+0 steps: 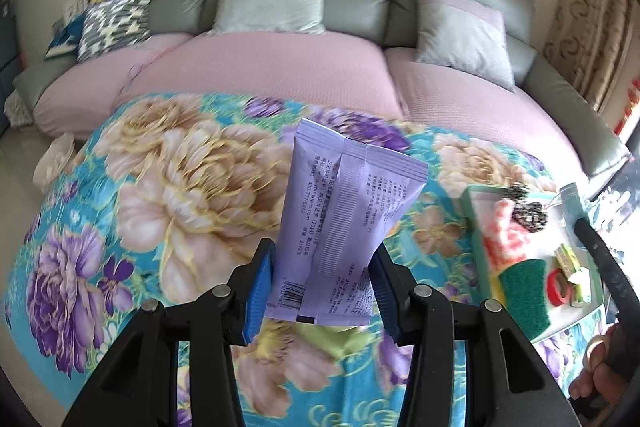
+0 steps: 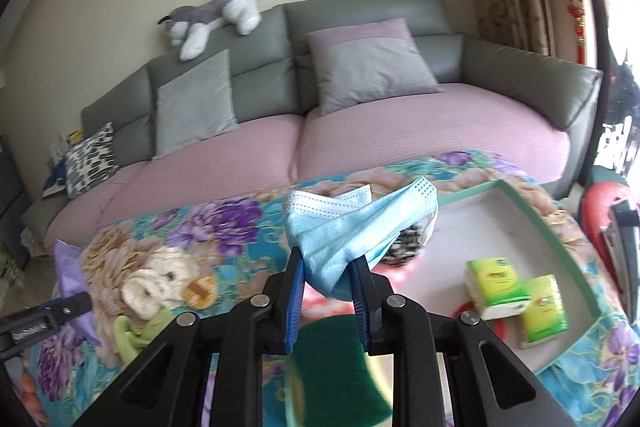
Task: Organize soft objects
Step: 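Carry the mask and packet into the white tray and open both tools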
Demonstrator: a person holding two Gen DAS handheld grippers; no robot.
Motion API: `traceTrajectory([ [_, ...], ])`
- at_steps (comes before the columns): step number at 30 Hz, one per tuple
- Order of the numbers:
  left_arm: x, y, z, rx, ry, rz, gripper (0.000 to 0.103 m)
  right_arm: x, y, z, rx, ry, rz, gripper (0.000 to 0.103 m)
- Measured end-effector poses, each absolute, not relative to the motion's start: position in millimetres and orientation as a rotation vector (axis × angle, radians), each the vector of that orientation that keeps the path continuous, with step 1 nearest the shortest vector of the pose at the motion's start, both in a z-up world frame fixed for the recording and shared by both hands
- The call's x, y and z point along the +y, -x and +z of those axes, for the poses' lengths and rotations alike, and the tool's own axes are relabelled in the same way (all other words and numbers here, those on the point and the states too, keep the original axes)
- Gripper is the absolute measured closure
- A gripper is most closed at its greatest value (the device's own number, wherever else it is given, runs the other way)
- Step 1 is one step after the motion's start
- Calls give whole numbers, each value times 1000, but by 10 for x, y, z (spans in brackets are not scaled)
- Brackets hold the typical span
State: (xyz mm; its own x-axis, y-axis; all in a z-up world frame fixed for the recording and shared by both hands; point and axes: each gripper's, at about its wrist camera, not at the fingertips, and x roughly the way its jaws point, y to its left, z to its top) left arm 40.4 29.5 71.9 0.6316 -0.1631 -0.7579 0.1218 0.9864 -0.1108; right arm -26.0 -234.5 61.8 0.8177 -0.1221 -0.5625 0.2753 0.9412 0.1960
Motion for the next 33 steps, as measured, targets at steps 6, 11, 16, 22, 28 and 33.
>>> traceTrajectory([
  [6,-321,-464,904,842,-19,-294,54,-2753,339,560,592,-308,-326,79],
  [11,-924,-515,909,838,-68,-427,54,-2996,398,529,599,-333,-392,79],
  [16,-1437,-553,806,839,-122,-521,54,-3155,452,506,596,-362,-432,78],
  [22,-1883,-655,547,890,-146,-592,54,-3265,477,458,612,-394,-456,77],
  [28,-1995,-618,464,895,-136,-643,54,-3281,492,445,617,-399,-470,76],
  [33,-1990,-641,456,898,-111,-663,43,-3287,490,435,625,-397,-488,72],
])
